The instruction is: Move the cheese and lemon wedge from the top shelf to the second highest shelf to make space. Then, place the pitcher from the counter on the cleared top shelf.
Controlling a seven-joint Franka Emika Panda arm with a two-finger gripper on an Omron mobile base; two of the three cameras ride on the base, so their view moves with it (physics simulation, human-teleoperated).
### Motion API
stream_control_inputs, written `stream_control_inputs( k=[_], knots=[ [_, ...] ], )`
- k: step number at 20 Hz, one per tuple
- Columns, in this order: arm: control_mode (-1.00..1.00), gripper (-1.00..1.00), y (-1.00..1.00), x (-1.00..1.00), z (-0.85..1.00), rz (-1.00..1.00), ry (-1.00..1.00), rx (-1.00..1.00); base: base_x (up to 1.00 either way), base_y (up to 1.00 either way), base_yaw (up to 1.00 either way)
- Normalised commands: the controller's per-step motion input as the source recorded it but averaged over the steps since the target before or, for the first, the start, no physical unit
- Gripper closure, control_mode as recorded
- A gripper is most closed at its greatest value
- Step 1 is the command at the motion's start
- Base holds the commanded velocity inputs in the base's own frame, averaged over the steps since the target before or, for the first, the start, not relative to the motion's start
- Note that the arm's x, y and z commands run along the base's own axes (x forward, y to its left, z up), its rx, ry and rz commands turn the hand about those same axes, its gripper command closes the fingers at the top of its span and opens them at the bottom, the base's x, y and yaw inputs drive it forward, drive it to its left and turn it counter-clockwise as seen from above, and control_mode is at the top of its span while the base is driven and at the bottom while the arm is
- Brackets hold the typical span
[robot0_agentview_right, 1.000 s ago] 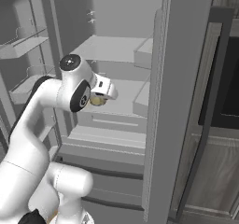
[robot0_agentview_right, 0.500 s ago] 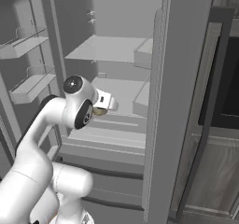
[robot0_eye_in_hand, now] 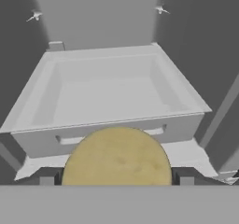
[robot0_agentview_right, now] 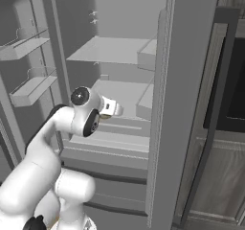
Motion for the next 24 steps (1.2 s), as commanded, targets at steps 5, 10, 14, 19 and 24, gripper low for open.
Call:
stream_control_inputs(
  k=[5, 10, 14, 19, 24],
  knots=[
    [-1.0, 1.0, 0.04, 0.56, -0.08, 0.0, 0.0, 0.01, 0.0, 0.0, 0.0],
    [-1.0, 1.0, 0.03, 0.56, -0.11, 0.0, 0.0, 0.01, 0.0, 0.0, 0.0],
    [-1.0, 1.0, 0.03, 0.51, -0.15, 0.0, 0.0, 0.0, 0.0, 0.0, 0.0],
    [-1.0, 1.0, 0.0, 0.44, -0.16, 0.0, 0.0, 0.0, 0.0, 0.0, 0.0],
    [-1.0, 1.0, 0.01, 0.54, -0.31, 0.0, 0.0, 0.0, 0.0, 0.0, 0.0]
  ],
)
